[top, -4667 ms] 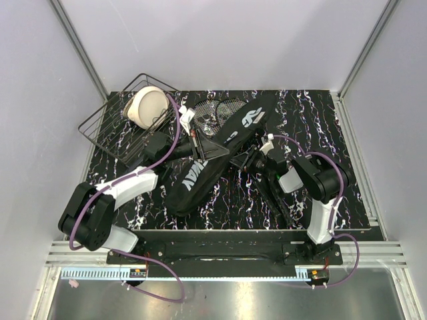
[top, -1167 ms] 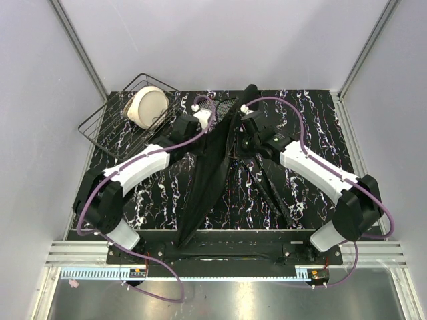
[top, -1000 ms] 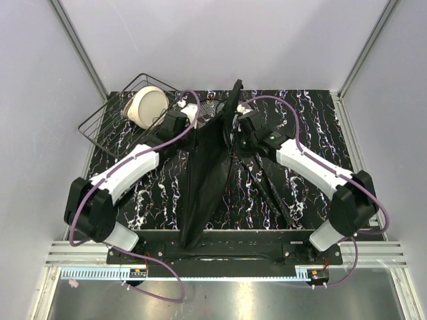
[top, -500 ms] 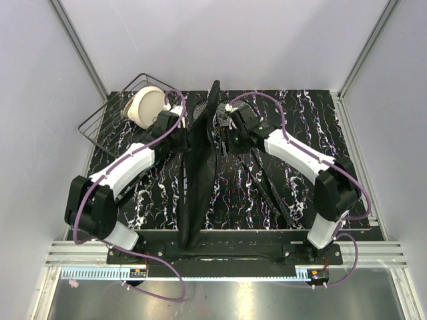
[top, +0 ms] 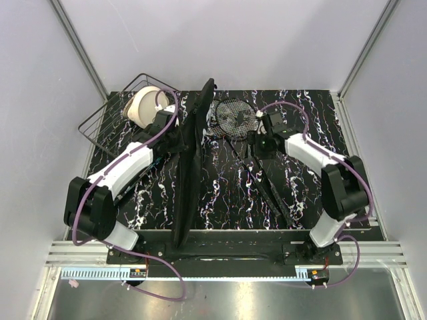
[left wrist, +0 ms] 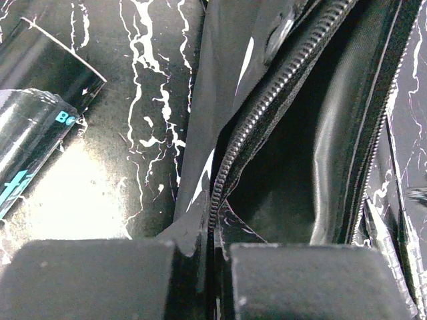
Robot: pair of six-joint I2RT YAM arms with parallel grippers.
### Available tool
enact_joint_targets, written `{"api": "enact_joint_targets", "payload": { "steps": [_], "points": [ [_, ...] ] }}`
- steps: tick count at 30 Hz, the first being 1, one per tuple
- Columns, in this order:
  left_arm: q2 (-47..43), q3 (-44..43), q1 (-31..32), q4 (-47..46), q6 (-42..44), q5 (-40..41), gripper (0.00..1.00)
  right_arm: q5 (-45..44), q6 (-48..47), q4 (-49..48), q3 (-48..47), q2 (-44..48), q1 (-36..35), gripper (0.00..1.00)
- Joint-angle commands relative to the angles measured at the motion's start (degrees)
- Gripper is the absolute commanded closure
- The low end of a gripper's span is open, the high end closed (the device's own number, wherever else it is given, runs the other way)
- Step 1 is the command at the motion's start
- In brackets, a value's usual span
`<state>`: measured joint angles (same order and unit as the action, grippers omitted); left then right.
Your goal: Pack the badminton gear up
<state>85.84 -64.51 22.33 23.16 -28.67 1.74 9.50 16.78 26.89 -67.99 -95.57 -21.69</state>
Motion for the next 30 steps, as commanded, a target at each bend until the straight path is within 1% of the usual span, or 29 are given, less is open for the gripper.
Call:
{"api": "enact_joint_targets", "payload": {
  "steps": [1, 2, 3, 4, 5, 6, 8, 12, 15, 16, 19, 20, 22, 23, 26, 28, 30],
  "points": [
    [-3.2, -2.0, -0.3, 0.6, -2.6, 2.7, 1.00, 1.9, -7.4, -1.8, -5.5, -6.8, -1.5, 0.30],
    [-3.6, -1.4, -0.3, -0.1, -2.7, 2.8, 1.00, -2.6, -8.4, -1.2, -6.5, -8.1, -1.5, 0.30],
    [-4.0, -1.0, -0.3, -0.7, -2.9, 3.0, 1.00, -5.2, -8.5, 0.4, -7.9, -11.2, -1.6, 0.30],
    [-4.8, -0.4, -0.3, -1.5, -3.3, 3.0, 1.00, -7.8, -8.8, 1.8, -10.9, -12.7, -1.6, 0.32],
    [-5.2, 0.4, -0.3, -2.7, -3.5, 2.6, 1.00, -11.9, -9.6, 3.1, -12.0, -14.0, -1.5, 0.32],
    [-5.2, 0.7, -0.2, -2.9, -3.8, 2.1, 1.00, -13.5, -9.9, 3.6, -12.7, -15.9, -1.5, 0.34],
    [-4.7, 0.7, 0.0, -3.5, -4.5, 1.6, 1.00, -16.3, -11.4, 3.1, -13.4, -16.9, -1.5, 0.35],
    [-1.9, 0.8, 0.3, -5.0, -6.8, -2.9, 1.00, -17.8, -13.3, 2.7, -15.2, -20.9, -1.5, 0.38],
    [0.9, -0.3, 0.7, -5.2, -8.2, -5.1, 1.00, -17.4, -14.2, 1.9, -16.6, -23.3, -1.4, 0.43],
    [1.4, -0.8, 0.9, -5.2, -8.5, -5.3, 1.00, -16.9, -14.6, 1.8, -17.5, -23.9, -1.4, 0.52],
    [3.7, -1.4, 2.4, -5.8, -8.7, -5.9, 1.00, -14.6, -14.5, 1.6, -19.7, -26.7, -1.4, 0.69],
    [4.1, -1.9, 3.7, -6.2, -8.7, -6.2, 1.00, -14.1, -14.3, 1.7, -20.0, -27.3, -1.4, 0.79],
    [5.6, -2.4, 4.7, -6.6, -8.8, -6.2, 1.00, -14.5, -13.8, 0.9, -20.2, -27.0, -1.5, 0.91],
    [6.0, -2.4, 5.3, -7.2, -9.0, -7.0, 1.00, -15.5, -13.6, 0.7, -20.2, -26.6, -1.4, 1.00],
    [7.9, -2.4, 5.4, -9.0, -10.4, -10.4, 1.00, -17.8, -13.1, 1.6, -20.3, -21.8, -1.2, 1.00],
    [8.9, -2.8, 5.3, -9.5, -11.0, -11.1, 1.00, -19.5, -11.3, 4.4, -20.0, -18.7, -1.2, 1.00],
    [9.2, -3.0, 5.4, -10.3, -11.1, -11.9, 1.00, -20.1, -9.6, 6.1, -18.5, -12.8, -0.4, 1.00]
  ]
}}
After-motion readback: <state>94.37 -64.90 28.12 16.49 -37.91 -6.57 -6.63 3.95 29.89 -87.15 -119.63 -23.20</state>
